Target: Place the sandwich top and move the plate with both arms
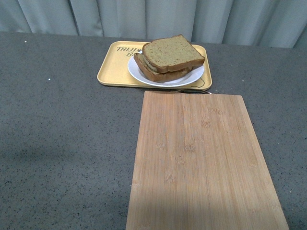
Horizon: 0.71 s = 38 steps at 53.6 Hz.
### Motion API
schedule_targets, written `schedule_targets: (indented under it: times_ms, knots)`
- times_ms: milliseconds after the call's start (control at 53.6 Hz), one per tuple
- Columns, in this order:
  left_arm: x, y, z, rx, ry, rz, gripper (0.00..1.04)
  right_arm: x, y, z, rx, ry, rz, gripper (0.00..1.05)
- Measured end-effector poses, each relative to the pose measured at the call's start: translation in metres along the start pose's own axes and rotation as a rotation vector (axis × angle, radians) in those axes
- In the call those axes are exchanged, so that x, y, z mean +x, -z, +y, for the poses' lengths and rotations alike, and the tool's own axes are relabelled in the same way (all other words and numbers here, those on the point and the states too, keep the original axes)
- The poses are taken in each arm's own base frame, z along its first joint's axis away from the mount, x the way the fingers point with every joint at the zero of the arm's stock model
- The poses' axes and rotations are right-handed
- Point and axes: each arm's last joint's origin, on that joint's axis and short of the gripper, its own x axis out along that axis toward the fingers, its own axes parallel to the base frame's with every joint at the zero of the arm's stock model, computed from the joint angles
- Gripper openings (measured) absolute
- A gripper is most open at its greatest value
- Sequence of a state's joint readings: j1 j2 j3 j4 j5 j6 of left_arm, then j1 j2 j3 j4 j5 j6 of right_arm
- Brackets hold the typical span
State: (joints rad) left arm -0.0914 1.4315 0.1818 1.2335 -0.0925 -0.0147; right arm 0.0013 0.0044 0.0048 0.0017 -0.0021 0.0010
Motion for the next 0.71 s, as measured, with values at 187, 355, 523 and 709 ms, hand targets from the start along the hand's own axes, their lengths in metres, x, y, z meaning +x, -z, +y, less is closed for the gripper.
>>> schedule_targets:
  times_ms: [187,355,523,709]
  knots:
    - [-0.021,-0.012,0.005,0.004,0.01,-0.002,0.04,0.0,0.0,0.0,0.0,0.0,0.0,0.95]
    - [-0.038,-0.011,0.017,0.005,-0.003,0.0,0.04,0.0,0.0,0.0,0.0,0.0,0.0,0.95]
    - [-0.055,-0.012,0.017,0.005,0.001,-0.003,0.04,0.0,0.0,0.0,0.0,0.0,0.0,0.95]
    - [-0.071,-0.015,0.016,0.005,0.002,-0.012,0.04,0.0,0.0,0.0,0.0,0.0,0.0,0.95]
